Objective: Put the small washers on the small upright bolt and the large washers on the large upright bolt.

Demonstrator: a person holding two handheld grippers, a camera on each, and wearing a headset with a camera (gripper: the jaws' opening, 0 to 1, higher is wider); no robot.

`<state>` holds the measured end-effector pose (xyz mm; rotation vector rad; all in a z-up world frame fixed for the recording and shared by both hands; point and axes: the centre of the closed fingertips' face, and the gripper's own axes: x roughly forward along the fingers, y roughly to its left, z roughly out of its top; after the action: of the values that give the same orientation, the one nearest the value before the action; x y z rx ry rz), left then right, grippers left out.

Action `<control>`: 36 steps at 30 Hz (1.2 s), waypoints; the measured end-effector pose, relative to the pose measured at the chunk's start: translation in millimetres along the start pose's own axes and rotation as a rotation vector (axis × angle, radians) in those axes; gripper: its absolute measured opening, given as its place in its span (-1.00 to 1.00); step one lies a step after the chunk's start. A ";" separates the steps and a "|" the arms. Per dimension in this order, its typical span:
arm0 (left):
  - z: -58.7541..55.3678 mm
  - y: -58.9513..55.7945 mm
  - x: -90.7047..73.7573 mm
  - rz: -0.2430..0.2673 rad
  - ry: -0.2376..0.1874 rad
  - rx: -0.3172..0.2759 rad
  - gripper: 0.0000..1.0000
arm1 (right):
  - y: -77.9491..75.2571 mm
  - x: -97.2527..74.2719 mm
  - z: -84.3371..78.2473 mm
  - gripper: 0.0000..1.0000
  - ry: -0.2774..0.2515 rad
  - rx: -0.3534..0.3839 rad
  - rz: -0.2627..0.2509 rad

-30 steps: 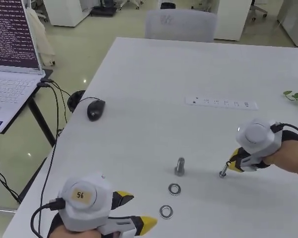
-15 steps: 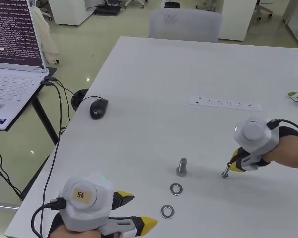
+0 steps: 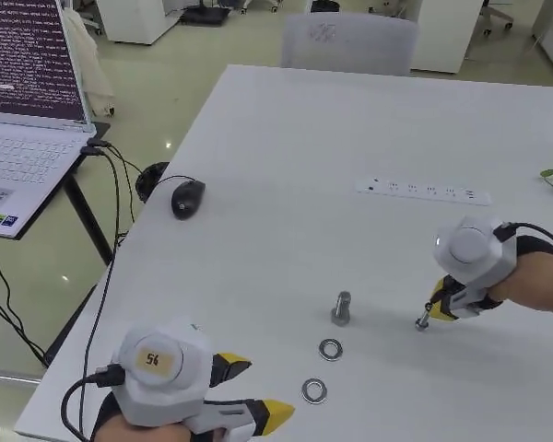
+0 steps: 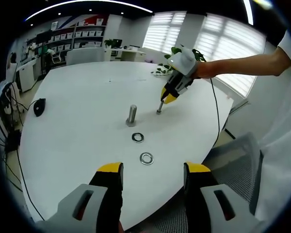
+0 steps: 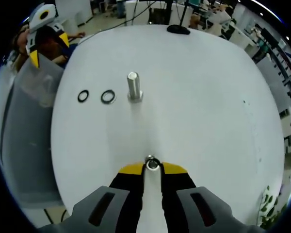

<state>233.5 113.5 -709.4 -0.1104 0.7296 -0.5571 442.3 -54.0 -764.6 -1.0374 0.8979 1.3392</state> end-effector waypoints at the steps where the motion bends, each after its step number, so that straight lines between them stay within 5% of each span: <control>1: -0.2 0.1 -0.2 0.001 0.001 0.000 -0.02 | 0.2 0.7 0.0 -0.73 0.001 0.001 0.001; 22: -4.4 4.9 -3.3 0.019 0.014 -0.013 -0.02 | 0.7 34.0 -14.2 -0.73 0.027 0.033 0.028; 36: -2.3 4.6 -1.5 0.017 0.017 -0.011 -0.02 | 7.0 26.8 -20.7 -0.64 0.021 0.057 0.020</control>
<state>233.0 118.3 -711.5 -0.1100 0.7493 -0.5378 438.1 -65.5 -797.0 -1.0024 0.9590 1.3145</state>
